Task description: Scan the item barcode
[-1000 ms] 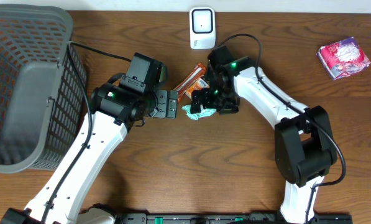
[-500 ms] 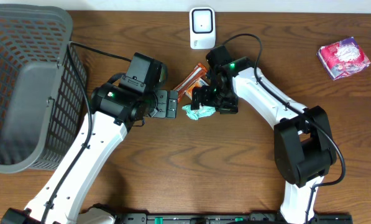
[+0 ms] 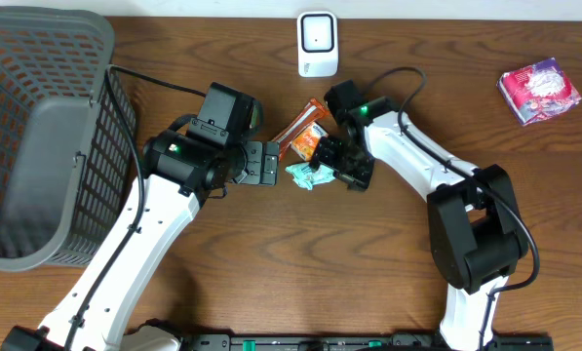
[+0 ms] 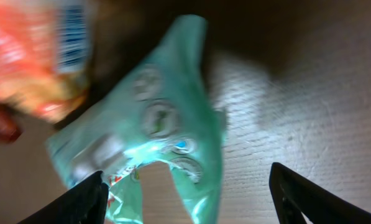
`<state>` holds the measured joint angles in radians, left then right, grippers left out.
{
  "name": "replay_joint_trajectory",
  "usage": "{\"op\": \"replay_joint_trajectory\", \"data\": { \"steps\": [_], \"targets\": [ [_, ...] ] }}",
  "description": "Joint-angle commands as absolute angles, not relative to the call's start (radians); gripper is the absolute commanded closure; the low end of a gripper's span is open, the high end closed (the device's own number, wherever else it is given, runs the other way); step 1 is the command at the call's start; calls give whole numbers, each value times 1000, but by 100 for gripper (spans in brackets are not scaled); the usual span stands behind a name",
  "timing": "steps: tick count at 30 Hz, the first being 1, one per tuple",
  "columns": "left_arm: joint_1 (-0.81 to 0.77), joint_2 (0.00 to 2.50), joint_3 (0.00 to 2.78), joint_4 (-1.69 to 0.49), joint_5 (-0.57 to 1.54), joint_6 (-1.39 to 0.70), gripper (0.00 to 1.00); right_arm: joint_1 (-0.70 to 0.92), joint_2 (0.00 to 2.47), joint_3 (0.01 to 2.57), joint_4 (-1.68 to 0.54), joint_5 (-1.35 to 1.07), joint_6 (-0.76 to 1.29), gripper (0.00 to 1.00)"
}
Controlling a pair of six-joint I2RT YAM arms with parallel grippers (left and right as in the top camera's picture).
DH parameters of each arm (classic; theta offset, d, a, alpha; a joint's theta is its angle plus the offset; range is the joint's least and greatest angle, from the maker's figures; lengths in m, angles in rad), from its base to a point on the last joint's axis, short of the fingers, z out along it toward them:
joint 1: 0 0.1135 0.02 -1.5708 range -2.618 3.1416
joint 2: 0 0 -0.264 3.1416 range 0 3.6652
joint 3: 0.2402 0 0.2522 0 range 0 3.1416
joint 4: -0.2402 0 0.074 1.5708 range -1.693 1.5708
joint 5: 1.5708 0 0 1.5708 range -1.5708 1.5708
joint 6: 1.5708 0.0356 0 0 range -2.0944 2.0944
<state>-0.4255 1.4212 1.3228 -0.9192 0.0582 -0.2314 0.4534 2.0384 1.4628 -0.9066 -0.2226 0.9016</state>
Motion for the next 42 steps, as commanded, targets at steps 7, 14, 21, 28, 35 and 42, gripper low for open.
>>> {"op": "replay_joint_trajectory", "data": {
  "steps": [7,14,21,28,35,42],
  "targets": [
    [-421,1424,1326,-923,63,-229,2,453,2043,1383,-801,-251,1134,20],
    [-421,1424,1326,-923,63,-229,2,392,1995,1388,-955,-134,1062,17],
    [-421,1424,1326,-923,63,-229,2,299,1854,1388,-1019,-65,890,19],
    [-421,1424,1326,-923,63,-229,2,326,1830,1388,-982,-88,805,16],
    [-421,1424,1326,-923,63,-229,2,387,1835,1382,-907,-86,772,15],
    [-421,1424,1326,-923,63,-229,2,463,1835,1370,-886,27,735,23]
  ]
}}
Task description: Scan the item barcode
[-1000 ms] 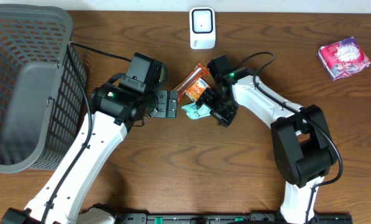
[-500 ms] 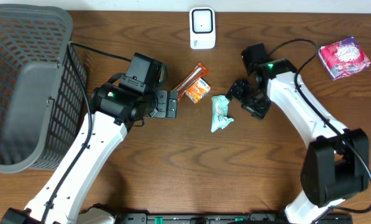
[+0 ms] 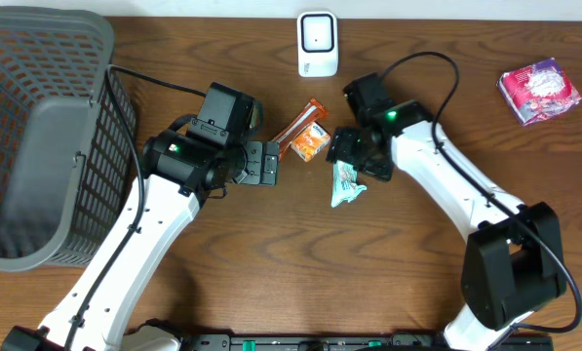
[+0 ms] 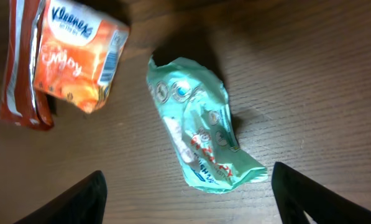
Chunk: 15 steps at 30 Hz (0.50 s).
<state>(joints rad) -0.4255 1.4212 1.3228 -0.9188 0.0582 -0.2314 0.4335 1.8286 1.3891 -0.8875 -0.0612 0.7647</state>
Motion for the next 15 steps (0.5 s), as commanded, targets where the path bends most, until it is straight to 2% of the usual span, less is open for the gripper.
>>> {"op": "replay_joint_trajectory", "data": {
  "steps": [1,3,9,11,12,13,15],
  "targets": [
    [-421,1424,1326,-923,63,-229,2,469,1835,1367,-884,38,735,25],
    [-421,1424,1326,-923,63,-229,2,478,1835,1352,-871,55,735,30],
    [-421,1424,1326,-923,63,-229,2,495,1835,1234,-744,88,735,36],
    [-421,1424,1326,-923,63,-229,2,498,1835,1182,-674,75,735,46],
    [-421,1424,1326,-923,63,-229,2,498,1835,1160,-645,70,735,65],
    [-421,1424,1326,-923,63,-229,2,500,1835,1139,-613,60,735,71],
    [-421,1424,1326,-923,63,-229,2,499,1835,1102,-569,58,734,77]
  ]
}}
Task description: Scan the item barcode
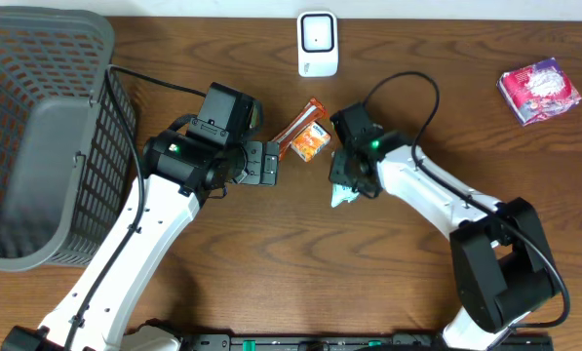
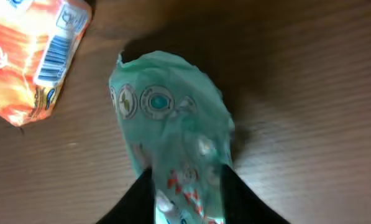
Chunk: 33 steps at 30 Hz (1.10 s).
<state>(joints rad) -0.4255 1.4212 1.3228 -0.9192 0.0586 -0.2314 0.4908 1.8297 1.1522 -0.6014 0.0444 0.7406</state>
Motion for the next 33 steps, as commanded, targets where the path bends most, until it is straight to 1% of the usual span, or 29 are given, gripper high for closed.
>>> {"op": "replay_joint_trajectory", "data": {
  "steps": [1,5,6,7,8,11,14,16,19,20,26,33],
  "targets": [
    [-421,1424,1326,-923,63,-229,2,499,1835,1096,-563,59,731,77],
    [-421,1424,1326,-923,63,-229,2,497,1835,1091,-552,49,716,78],
    [-421,1424,1326,-923,63,-229,2,497,1835,1091,-548,42,717,75],
    [-421,1424,1326,-923,63,-229,2,497,1835,1091,-545,38,717,63],
    [-421,1424,1326,-923,63,-229,2,497,1835,1091,-545,39,717,57],
    [-421,1424,1326,-923,63,-229,2,497,1835,1090,-554,40,716,56],
    [-421,1424,1326,-923,63,-229,2,497,1835,1073,-545,44,700,59],
    [-421,1424,1326,-923,63,-229,2,500,1835,1056,-527,41,701,65],
    [-421,1424,1326,-923,63,-229,2,503,1835,1050,-519,34,701,89],
    [-421,1424,1326,-923,63,-229,2,503,1835,1050,-518,25,701,99],
    [-421,1424,1326,-923,63,-229,2,462,1792,1111,-494,-89,701,99],
    [-421,1424,1326,-923,63,-229,2,338,1714,1270,-456,-230,656,99]
  ]
}}
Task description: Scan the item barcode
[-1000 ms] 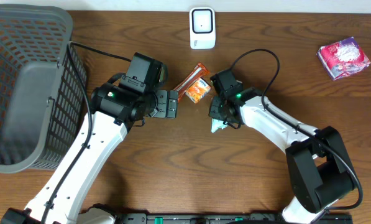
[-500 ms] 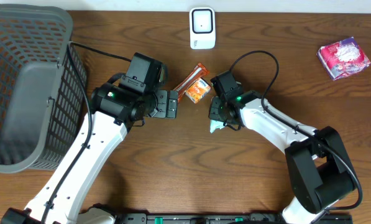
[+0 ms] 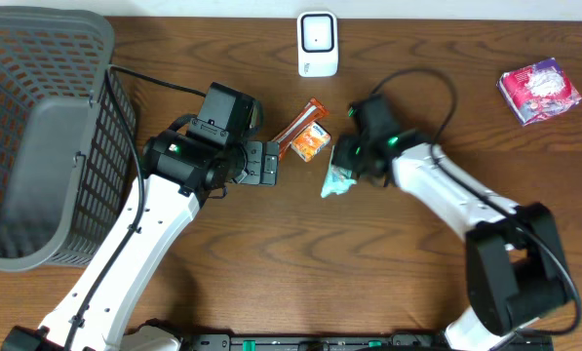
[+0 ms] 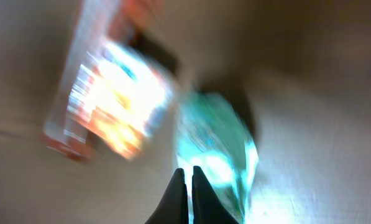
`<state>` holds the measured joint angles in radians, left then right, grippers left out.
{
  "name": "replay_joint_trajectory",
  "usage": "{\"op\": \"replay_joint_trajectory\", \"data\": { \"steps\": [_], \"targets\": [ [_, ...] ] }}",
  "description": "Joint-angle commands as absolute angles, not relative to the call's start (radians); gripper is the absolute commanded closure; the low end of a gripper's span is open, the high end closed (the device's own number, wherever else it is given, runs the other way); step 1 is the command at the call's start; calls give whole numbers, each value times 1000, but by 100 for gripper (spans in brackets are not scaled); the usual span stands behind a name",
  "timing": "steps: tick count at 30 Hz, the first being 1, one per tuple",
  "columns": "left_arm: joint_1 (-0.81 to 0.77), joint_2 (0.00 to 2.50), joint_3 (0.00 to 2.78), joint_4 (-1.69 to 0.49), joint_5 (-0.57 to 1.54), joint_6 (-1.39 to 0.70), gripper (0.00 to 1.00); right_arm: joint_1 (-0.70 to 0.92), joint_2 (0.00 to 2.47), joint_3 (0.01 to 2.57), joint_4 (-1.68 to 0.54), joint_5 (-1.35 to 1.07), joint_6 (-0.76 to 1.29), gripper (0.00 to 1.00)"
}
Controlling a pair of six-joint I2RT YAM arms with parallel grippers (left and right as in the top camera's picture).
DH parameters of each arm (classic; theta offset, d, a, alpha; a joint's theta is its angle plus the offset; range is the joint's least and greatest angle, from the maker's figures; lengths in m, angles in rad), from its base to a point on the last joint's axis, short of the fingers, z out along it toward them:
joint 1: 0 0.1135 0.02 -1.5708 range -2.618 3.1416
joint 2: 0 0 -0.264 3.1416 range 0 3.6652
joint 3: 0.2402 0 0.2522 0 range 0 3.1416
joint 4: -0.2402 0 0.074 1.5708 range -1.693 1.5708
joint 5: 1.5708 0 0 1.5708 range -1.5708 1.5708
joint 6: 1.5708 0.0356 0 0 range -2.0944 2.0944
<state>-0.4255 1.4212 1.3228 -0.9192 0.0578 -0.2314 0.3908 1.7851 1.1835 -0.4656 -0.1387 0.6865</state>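
The teal foil packet (image 3: 337, 181) (image 4: 219, 140) is pinched at its near edge by my right gripper (image 3: 352, 164) (image 4: 187, 169), whose black fingers stand almost together; the right wrist view is motion-blurred. The white barcode scanner (image 3: 318, 44) stands at the table's far edge, beyond the packet. My left gripper (image 3: 271, 163) rests open on the table left of the items, holding nothing.
An orange tissue pack (image 3: 312, 144) (image 4: 120, 99) and a red-brown bar (image 3: 298, 125) lie just left of the packet. A pink pack (image 3: 539, 91) sits far right. A dark mesh basket (image 3: 37, 136) fills the left side.
My right gripper's fingers have come nearly together on the teal packet's edge. Gripper and packet have shifted slightly up and left, toward the orange pack. The left arm is unchanged.
My right gripper was open low over the teal packet beside the orange pack. Then it stood higher and open, the packet lying flat further right. Then its fingers straddled the packet, and now they are shut on it.
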Motion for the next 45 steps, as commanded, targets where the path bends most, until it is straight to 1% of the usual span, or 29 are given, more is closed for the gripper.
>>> {"op": "replay_joint_trajectory", "data": {
  "steps": [1,4,5,6,8,10,11,19,22,24,28,35,41,45],
  "targets": [
    [-421,1424,1326,-923,63,-229,2,328,1714,1276,-456,-248,652,99],
    [-421,1424,1326,-923,63,-229,2,315,1720,1274,-478,-272,646,98],
    [-421,1424,1326,-923,63,-229,2,315,1722,1272,-492,-272,637,92],
    [-421,1424,1326,-923,63,-229,2,316,1728,1269,-502,-272,628,76],
    [-421,1424,1326,-923,63,-229,2,325,1736,1260,-516,-273,618,59],
    [-421,1424,1326,-923,63,-229,2,349,1748,1247,-524,-276,601,49],
    [-421,1424,1326,-923,63,-229,2,361,1754,1243,-528,-275,601,48],
    [-421,1424,1326,-923,63,-229,2,466,1856,1222,-537,-159,636,45],
    [-421,1424,1326,-923,63,-229,2,484,1908,1221,-548,-110,658,50],
    [-421,1424,1326,-923,63,-229,2,486,1939,1222,-558,-71,673,50],
    [-421,1424,1326,-923,63,-229,2,486,1982,1221,-567,-38,670,48],
    [-421,1424,1326,-923,63,-229,2,477,1932,1263,-589,-39,617,47],
    [-421,1424,1326,-923,63,-229,2,447,1807,1393,-714,-33,535,41],
    [-421,1424,1326,-923,63,-229,2,439,1768,1409,-786,1,529,40]
  ]
}}
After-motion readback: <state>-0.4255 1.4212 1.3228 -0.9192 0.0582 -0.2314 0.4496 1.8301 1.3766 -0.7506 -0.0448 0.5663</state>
